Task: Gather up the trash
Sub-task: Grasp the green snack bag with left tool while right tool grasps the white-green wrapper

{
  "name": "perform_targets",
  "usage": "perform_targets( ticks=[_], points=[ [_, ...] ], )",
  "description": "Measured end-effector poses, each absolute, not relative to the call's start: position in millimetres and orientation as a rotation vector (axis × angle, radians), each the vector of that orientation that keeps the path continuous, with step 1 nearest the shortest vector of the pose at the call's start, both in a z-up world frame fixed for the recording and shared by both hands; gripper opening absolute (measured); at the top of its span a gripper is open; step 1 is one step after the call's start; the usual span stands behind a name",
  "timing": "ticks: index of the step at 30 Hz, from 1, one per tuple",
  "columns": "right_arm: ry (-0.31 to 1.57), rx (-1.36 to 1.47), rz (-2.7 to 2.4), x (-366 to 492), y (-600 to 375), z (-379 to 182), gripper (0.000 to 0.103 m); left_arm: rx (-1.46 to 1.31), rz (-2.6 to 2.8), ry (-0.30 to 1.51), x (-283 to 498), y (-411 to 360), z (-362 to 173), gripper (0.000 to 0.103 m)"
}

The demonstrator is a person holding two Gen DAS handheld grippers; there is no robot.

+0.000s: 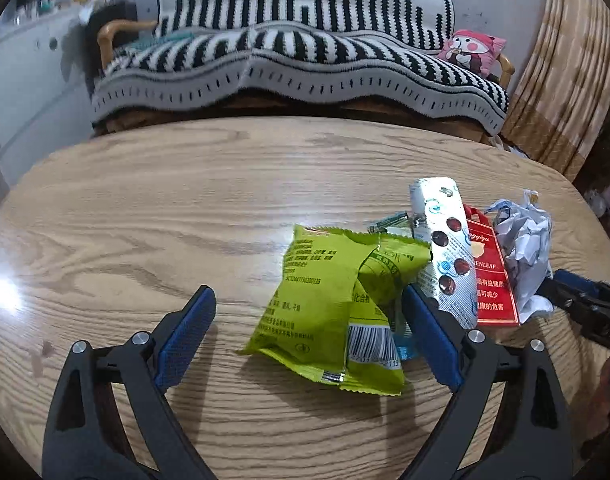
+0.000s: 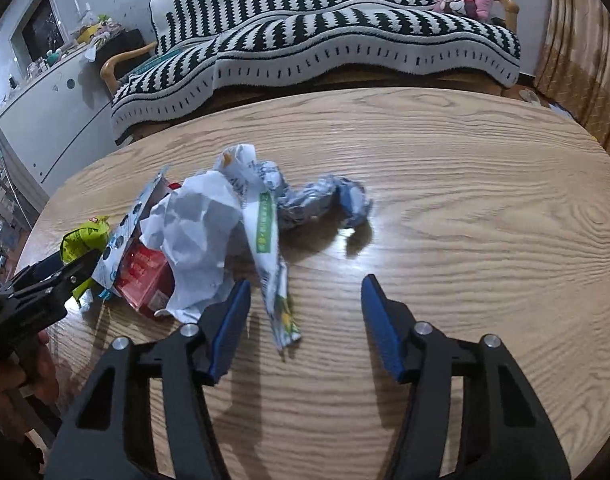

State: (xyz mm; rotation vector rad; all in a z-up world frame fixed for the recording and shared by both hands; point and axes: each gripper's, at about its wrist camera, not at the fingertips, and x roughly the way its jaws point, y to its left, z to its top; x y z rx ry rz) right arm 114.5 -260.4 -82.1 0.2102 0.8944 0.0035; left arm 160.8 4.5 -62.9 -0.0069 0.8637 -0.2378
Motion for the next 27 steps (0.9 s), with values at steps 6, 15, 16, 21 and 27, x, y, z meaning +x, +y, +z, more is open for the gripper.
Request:
perform_targets(
  ticks=[6, 15, 16, 21, 27],
  points=[
    [0.879, 0.212, 0.046, 119.6, -252.7, -80.5, 0.012, -0.024, -0.264, 0.879, 160.8, 4.7, -64.2, 0.054],
    [0.808, 0.225, 0.052, 78.5, -273.4, -42.2, 0.012, 0.006, -0.237, 0.796, 133.0, 3.4, -32.1, 0.053],
    [0.805, 0.224, 0.045, 72.9, -276.7, -39.5, 0.012, 0.008, -0.238, 0.783, 128.3, 0.9, -26.6, 0.053],
    [0.795, 0.218, -0.021, 25.7, -315.2, -22.2, 0.012, 0.028, -0.325, 0.747, 97.2, -35.2, -1.3, 0.053],
    [0.798, 0.249, -0.128, -50.4, -385.6, -13.6, 0.012, 0.125, -0.493, 0.715, 43.2, -121.2, 12.6, 0.053]
  ],
)
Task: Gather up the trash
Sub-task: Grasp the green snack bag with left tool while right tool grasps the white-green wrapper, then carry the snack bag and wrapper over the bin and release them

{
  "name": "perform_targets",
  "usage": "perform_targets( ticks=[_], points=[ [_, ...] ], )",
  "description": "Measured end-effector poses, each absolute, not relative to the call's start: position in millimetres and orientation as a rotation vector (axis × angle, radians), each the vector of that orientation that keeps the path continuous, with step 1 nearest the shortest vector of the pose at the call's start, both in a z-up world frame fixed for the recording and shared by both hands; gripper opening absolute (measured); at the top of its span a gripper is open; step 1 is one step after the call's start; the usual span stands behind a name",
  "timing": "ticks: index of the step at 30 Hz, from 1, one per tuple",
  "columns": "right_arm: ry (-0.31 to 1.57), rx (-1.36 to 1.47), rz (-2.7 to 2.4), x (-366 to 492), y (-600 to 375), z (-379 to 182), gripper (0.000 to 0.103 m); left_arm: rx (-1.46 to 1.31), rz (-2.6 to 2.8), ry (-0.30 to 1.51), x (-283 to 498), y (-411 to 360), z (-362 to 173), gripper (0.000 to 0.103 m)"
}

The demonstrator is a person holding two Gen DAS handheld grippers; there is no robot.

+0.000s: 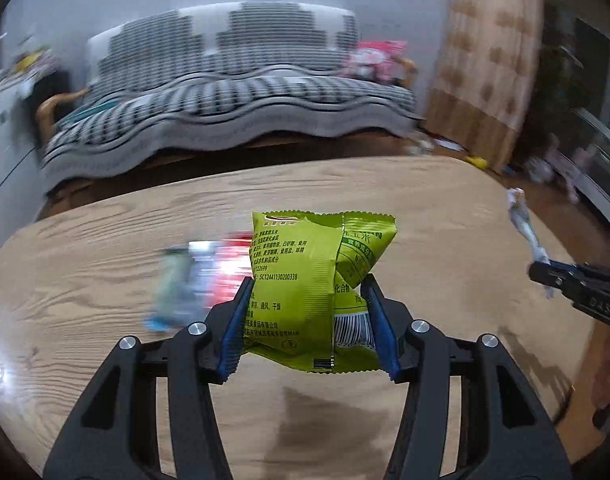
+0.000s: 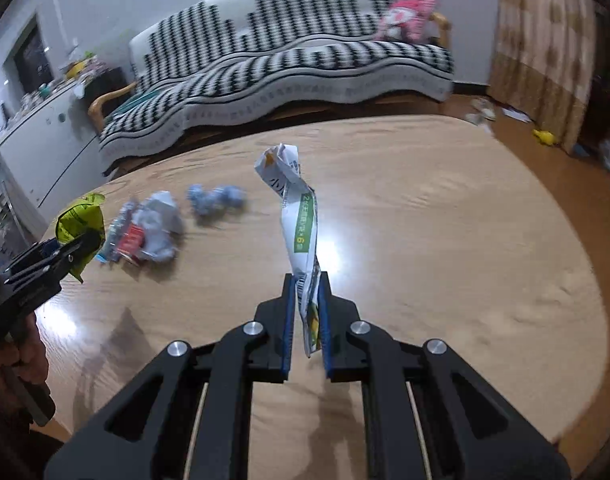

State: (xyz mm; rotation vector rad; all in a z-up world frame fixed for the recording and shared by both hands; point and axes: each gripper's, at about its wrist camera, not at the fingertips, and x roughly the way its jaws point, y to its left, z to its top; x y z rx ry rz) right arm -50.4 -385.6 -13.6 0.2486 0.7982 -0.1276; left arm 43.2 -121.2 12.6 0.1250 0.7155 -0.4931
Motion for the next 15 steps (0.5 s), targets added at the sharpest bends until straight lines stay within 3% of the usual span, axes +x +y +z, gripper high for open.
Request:
perform_targets(
  ticks=[15],
  points=[
    [0.855, 0.377, -0.433, -277.2, -560.1, -44.7, 0.012, 0.299, -1.021, 0.805, -137.3, -383.0, -23.2, 0.053]
  ],
)
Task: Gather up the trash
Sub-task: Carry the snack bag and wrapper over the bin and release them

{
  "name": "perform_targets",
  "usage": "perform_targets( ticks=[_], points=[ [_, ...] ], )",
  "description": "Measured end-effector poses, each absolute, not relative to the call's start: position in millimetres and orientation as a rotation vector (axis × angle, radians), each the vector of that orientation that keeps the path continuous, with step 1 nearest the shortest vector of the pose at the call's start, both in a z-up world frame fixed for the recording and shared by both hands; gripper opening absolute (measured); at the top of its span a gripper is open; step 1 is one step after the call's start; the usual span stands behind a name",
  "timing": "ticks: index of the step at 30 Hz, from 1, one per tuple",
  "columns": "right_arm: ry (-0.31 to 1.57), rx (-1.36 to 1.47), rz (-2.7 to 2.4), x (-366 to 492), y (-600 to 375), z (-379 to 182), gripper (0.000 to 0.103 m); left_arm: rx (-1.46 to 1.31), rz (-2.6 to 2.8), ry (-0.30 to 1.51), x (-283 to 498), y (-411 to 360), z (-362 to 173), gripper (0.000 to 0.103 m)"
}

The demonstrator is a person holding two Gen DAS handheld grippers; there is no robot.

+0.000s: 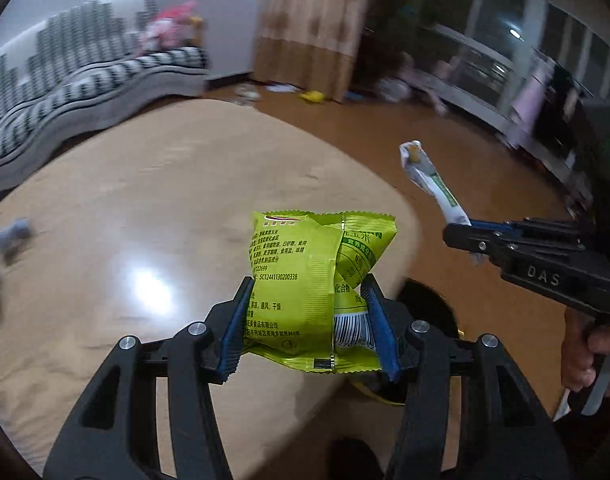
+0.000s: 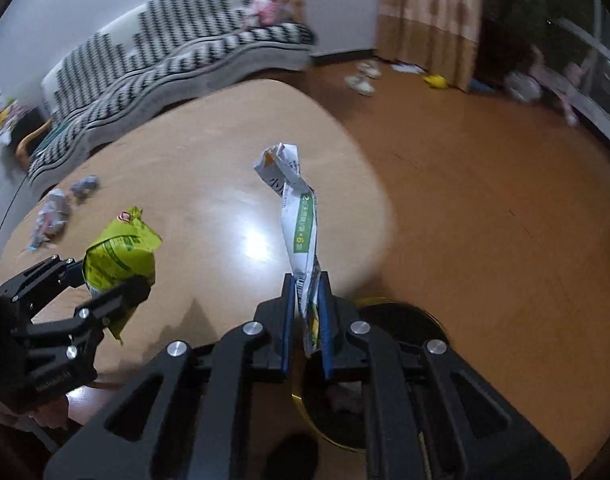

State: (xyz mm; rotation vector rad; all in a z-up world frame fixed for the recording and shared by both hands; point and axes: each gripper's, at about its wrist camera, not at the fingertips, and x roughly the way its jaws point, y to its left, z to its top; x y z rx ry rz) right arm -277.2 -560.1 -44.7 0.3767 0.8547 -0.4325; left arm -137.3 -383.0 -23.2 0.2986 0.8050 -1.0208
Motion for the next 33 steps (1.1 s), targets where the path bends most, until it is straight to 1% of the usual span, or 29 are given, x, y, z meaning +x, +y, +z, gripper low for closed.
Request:
perform_targets(
  ticks=[4, 7, 13, 26, 27, 28, 29, 30, 31, 32, 33],
  points=[
    [0.903, 0.433, -0.473, -324.3, -591.3, -70.4, 0.012, 0.357, -1.118, 0.827, -176.7, -422.5, -42.9, 0.053],
    [0.977, 0.477, -0.494, -347.5, -609.9, -96.0, 0.012, 0.423, -1.173, 0.844, -200.6, -442.6, -64.1, 0.053],
    [1.111, 0.528, -0.485, -358.4, -624.9, -130.8, 0.012, 0.524, -1.191, 0.897, -219.1, -466.5, -103.0, 0.053],
    [1.123, 0.52, -0.478, -349.6, -621.7, -129.6, 0.012, 0.536, -1.188, 0.912, -218.6, -480.1, -112.0, 0.054],
    [1.125, 0.521, -0.485, -348.2, -622.2, -128.8, 0.012, 0.539, -1.19, 0.914, -219.2, -480.2, -112.9, 0.057],
    [1.128, 0.523, -0.491, -344.7, -623.0, -128.7, 0.014, 0.54, -1.192, 0.912, -218.2, -480.8, -112.3, 0.061],
    [1.127, 0.528, -0.494, -345.8, -623.9, -128.3, 0.021, 0.54, -1.192, 0.909, -216.5, -482.1, -111.2, 0.069],
    [1.123, 0.531, -0.496, -345.2, -624.2, -127.4, 0.029, 0.538, -1.191, 0.9, -216.1, -481.3, -109.7, 0.073],
    [1.117, 0.531, -0.499, -345.4, -624.6, -126.0, 0.051, 0.535, -1.195, 0.893, -215.8, -480.7, -108.1, 0.075],
    [1.109, 0.527, -0.507, -345.5, -623.5, -124.6, 0.063, 0.533, -1.198, 0.89, -216.1, -480.0, -106.9, 0.078],
    [1.095, 0.52, -0.513, -345.6, -622.1, -121.0, 0.063, 0.531, -1.202, 0.886, -216.3, -479.3, -105.4, 0.078]
  ],
)
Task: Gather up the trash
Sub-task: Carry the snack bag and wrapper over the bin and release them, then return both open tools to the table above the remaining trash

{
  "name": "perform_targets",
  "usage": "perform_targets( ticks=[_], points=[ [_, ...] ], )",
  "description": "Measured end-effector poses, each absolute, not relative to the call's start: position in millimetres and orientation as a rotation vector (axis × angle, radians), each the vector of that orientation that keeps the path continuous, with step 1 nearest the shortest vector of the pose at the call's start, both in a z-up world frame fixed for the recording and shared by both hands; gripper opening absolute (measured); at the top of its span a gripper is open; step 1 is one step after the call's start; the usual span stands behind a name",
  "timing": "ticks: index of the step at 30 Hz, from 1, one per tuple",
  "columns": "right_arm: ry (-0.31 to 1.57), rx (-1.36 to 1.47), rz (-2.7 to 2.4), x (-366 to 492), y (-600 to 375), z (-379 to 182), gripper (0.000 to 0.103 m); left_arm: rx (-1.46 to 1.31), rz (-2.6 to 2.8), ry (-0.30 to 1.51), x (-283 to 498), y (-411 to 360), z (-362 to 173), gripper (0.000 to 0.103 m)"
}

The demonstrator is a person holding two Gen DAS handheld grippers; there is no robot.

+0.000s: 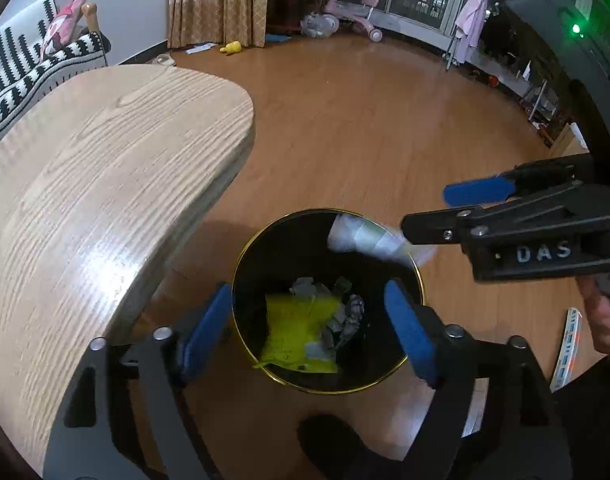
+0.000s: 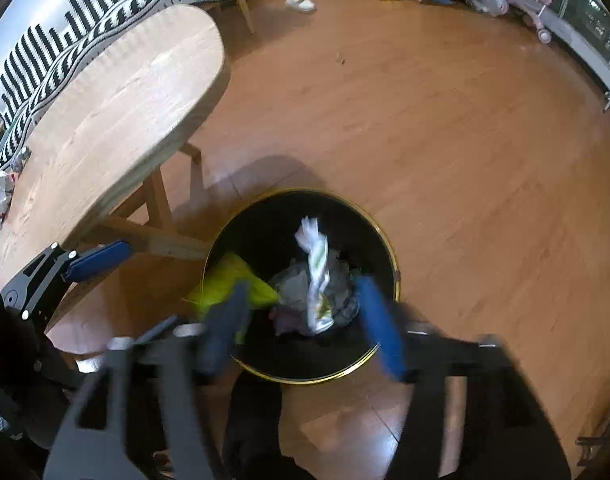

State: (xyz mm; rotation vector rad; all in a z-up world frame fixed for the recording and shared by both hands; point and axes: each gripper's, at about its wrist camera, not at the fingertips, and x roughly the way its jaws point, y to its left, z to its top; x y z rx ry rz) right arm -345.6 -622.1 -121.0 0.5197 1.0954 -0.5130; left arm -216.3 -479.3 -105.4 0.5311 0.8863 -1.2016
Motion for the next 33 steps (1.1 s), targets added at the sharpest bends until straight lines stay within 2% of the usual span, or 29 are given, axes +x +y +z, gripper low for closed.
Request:
perform_targets(
  ticks=[10, 17, 25, 33],
  points=[
    [1.008, 0.515, -0.498, -322.5, -607.1, -92.1, 0.063, 0.457, -1.205, 0.837, -201.4, -445.9, -63.2, 0.078],
    [0.921, 0.447, -0.388, -249.7, -556.8, -53.9, 0.063, 0.34, -1.047, 0.799, -131.0, -370.5, -22.5, 0.081],
    [0.854, 0.407, -0.194, -126.4, -458.5, -38.1, 0.063, 0.149, -0.674, 0.82, -9.8, -214.3, -2.7, 0.081],
    [0.848, 0.364, -0.012, -1.1, -341.5, -32.1, 0.063, 0.073, -0.325, 0.802, 90.3, -53.8, -15.3, 0.081]
  ],
)
